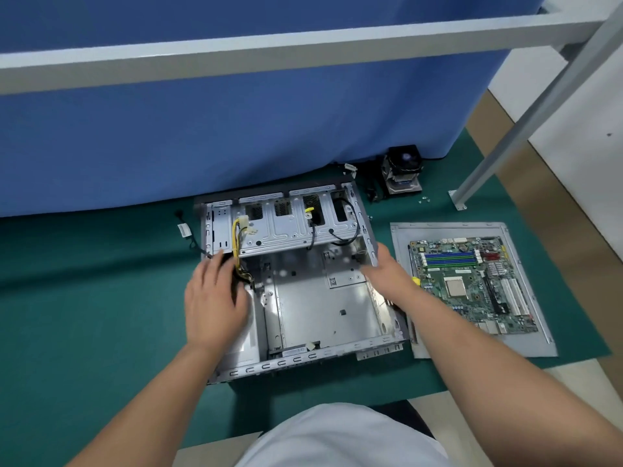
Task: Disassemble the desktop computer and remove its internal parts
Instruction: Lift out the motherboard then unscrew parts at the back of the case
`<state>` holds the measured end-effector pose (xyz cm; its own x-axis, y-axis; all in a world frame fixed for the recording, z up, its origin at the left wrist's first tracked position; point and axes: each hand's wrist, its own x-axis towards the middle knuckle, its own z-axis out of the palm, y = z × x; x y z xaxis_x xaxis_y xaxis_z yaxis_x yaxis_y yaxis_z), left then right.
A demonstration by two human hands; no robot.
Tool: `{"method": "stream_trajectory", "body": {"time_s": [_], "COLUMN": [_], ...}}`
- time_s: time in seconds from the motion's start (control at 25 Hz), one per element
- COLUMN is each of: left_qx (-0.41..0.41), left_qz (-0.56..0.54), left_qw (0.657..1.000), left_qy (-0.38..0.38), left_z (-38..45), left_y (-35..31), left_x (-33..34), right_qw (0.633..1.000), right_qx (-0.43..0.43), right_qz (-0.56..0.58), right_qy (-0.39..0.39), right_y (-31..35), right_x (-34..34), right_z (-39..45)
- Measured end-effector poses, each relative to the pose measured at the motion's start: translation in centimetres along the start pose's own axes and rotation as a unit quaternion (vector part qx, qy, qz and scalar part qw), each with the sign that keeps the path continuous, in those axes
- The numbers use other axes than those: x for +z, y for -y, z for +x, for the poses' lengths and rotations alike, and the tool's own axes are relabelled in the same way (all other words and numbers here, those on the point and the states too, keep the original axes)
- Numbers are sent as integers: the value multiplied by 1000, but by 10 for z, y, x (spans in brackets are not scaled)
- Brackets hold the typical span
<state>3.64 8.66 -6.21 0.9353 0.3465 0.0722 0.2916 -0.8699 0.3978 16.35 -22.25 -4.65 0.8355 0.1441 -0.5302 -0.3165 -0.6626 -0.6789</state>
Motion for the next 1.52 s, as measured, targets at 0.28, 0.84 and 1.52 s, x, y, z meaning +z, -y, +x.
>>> {"method": "stream_trajectory", "body": {"time_s": [0.28, 0.84, 1.52], "left_qx": [35, 34, -54], "left_qz": [166, 178, -417], "left_qw": [983, 982, 894], "left_qy": [66, 46, 157], "left_z": [-18, -19, -98], "left_y": [-15, -16, -14], "left_x": [12, 19, -27], "right_qw": [976, 957, 962], "right_qx": [107, 184, 39], "right_qz": [-140, -207, 268], "right_qy": [-125, -86, 16], "right_y": [-88, -103, -5], "right_x": [-46, -31, 190], "right_z": [7, 24, -233]}}
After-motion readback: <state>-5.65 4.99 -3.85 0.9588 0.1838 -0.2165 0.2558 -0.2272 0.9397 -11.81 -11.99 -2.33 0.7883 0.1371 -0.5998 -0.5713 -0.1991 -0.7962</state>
